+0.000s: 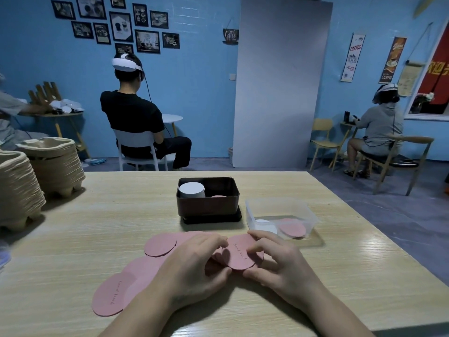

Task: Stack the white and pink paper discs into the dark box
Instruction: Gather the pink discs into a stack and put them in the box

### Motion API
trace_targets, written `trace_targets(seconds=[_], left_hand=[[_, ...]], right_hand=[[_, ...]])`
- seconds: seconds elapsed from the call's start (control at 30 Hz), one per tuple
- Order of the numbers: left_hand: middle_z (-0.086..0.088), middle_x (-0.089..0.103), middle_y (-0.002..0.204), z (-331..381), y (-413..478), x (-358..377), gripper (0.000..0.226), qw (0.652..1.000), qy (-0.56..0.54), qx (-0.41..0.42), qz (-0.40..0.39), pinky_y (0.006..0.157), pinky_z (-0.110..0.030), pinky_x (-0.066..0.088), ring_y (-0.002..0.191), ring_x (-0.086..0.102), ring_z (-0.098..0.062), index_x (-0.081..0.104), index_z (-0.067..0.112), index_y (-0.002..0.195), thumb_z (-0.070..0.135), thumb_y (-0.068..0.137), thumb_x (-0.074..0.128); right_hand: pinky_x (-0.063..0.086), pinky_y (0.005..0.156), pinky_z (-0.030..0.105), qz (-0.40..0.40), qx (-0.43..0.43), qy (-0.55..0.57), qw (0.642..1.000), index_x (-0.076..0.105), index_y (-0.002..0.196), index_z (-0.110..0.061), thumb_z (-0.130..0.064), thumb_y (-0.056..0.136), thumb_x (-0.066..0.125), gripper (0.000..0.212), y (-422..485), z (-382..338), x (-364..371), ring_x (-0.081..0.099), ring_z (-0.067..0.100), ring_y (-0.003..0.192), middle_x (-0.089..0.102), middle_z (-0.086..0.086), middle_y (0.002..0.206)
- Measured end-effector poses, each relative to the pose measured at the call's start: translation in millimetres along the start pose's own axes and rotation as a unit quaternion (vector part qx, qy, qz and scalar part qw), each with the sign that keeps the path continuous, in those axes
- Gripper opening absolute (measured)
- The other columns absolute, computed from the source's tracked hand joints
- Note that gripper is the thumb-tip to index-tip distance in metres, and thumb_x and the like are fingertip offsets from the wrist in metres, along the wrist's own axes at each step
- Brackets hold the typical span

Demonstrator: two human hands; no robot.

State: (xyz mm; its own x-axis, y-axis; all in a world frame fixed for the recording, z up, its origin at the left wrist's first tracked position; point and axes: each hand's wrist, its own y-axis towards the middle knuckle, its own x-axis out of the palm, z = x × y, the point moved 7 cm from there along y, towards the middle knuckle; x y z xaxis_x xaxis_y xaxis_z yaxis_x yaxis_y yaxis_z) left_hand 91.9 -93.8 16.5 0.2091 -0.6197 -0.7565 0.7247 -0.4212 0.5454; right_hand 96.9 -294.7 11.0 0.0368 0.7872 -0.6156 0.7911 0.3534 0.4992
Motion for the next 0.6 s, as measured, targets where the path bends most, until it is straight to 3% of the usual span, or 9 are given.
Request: trace_targets(seconds=[0.07, 0.3, 0.6], left_hand=[[0.021, 0.066, 0.113, -1.3, 0.3, 0.7, 0.039, 1.000, -0.006, 0.000, 0.008, 0.088, -0.026, 0.052, 0.109, 0.060, 0.001, 0.062, 0.033, 0.120, 0.047, 0.083, 0.066], [0.020, 0.068, 0.099, 4.2, 0.5, 2.2, 0.034, 1.000, -0.002, 0.020, 0.008, 0.075, -0.030, 0.056, 0.091, 0.061, -0.004, 0.057, 0.034, 0.111, 0.046, 0.081, 0.068], [0.019, 0.068, 0.107, 3.5, 1.7, 5.3, 0.032, 0.999, -0.030, 0.018, -0.020, 0.081, -0.032, 0.054, 0.099, 0.062, -0.005, 0.060, 0.035, 0.115, 0.047, 0.085, 0.066]], right_hand=[[0.052, 0.093, 0.017, 0.005, -0.001, 0.003, 1.000, 0.068, 0.095, -0.030, -0.036, 0.076, 0.089, 0.028, 0.0, -0.3, -1.0, 0.054, 0.006, 0.131, 0.060, -0.007, 0.137], [0.047, 0.100, 0.021, -0.023, -0.021, -0.024, 0.999, 0.067, 0.107, -0.029, -0.051, 0.073, 0.086, 0.044, 2.6, -8.0, 3.6, 0.057, 0.006, 0.127, 0.064, -0.009, 0.130], [0.049, 0.100, 0.028, 0.005, -0.007, 0.008, 1.000, 0.069, 0.100, -0.032, -0.046, 0.072, 0.089, 0.038, 1.7, -6.0, -1.5, 0.060, 0.009, 0.126, 0.064, -0.011, 0.132]])
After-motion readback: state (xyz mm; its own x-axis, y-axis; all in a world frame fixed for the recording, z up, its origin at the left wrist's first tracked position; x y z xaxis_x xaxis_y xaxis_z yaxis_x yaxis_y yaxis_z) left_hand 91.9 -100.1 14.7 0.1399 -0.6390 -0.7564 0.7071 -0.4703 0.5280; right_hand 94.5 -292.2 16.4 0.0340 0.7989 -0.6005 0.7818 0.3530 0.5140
